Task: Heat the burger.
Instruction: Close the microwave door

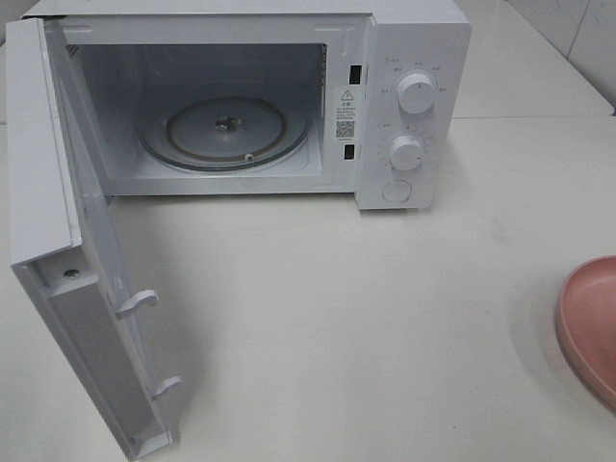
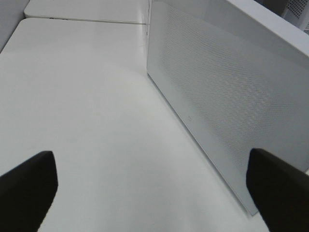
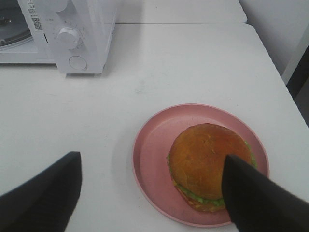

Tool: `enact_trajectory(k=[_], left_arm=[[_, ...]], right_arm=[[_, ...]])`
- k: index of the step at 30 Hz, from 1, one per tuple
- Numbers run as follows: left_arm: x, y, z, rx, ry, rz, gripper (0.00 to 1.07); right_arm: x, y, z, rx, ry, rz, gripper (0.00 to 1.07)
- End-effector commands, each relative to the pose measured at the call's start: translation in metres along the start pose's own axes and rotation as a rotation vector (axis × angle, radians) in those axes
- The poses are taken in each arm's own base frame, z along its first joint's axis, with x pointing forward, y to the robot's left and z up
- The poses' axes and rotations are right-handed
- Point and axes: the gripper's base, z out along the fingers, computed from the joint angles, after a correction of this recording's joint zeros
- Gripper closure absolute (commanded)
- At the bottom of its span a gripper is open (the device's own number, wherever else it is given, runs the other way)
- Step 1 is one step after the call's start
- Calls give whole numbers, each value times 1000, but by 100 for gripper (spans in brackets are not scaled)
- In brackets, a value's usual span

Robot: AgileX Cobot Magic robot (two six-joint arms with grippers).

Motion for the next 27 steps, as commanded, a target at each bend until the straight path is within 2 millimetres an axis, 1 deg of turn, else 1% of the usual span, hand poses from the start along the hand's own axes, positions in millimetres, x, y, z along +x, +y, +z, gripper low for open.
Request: enact_trajectory(k=[1, 5, 6, 8, 10, 11, 12, 13, 14, 15, 16, 17, 18, 19, 20, 21, 22, 23, 24, 25, 26, 27], left_arm=[[-2, 3, 1, -33, 1, -11, 9], [-8, 4, 0, -49, -14, -8, 9], [-12, 5, 2, -56, -15, -5, 11], [-13, 5, 3, -59, -13, -4, 12], [-16, 7, 7, -77, 7, -3, 19], [-16, 7, 7, -77, 7, -3, 19], [-19, 9, 8, -93, 8, -7, 27], [-21, 9, 10, -99, -2, -4, 32], [-21, 9, 10, -99, -2, -4, 32], [-27, 10, 13, -101, -36, 0, 43], [-29, 10, 16, -101, -53, 2, 50], [-29, 10, 16, -101, -53, 2, 50], [-32, 11, 23, -98, -67, 0, 63], [-32, 11, 23, -98, -67, 0, 63], [-32, 12, 31, -100, -56, -1, 76], [-32, 12, 35, -101, -42, -2, 82], [-32, 12, 35, -101, -42, -2, 82], [-31, 13, 45, -102, -15, -4, 93], [-31, 14, 50, -103, -8, -5, 99], [-31, 14, 50, -103, -8, -5, 99], [-32, 15, 59, -104, -12, -6, 107], [-32, 15, 59, -104, -12, -6, 107]], right_arm=[[3, 0, -2, -6, -23, -12, 31], [3, 0, -2, -6, -23, -12, 31], [3, 0, -2, -6, -23, -12, 31], [3, 0, -2, -6, -23, -12, 31], [3, 0, -2, -6, -23, -12, 31], [3, 0, -2, -6, -23, -12, 31], [3, 0, -2, -6, -23, -12, 31], [3, 0, -2, -6, -23, -12, 31], [3, 0, -2, -6, -23, -12, 31], [3, 0, -2, -6, -23, -12, 31], [3, 0, -2, -6, -23, -12, 31], [3, 0, -2, -6, -23, -12, 31], [3, 0, -2, -6, -23, -12, 31], [3, 0, -2, -6, -23, -12, 31], [3, 0, -2, -6, -23, -12, 31], [3, 0, -2, -6, -23, -12, 31], [3, 0, -2, -6, -23, -12, 31], [3, 0, -2, -6, -23, -12, 31], [3, 0, -2, -6, -23, -12, 31], [3, 0, -2, -6, -23, -12, 31], [3, 0, -2, -6, -23, -12, 31], [3, 0, -2, -6, -23, -12, 31]])
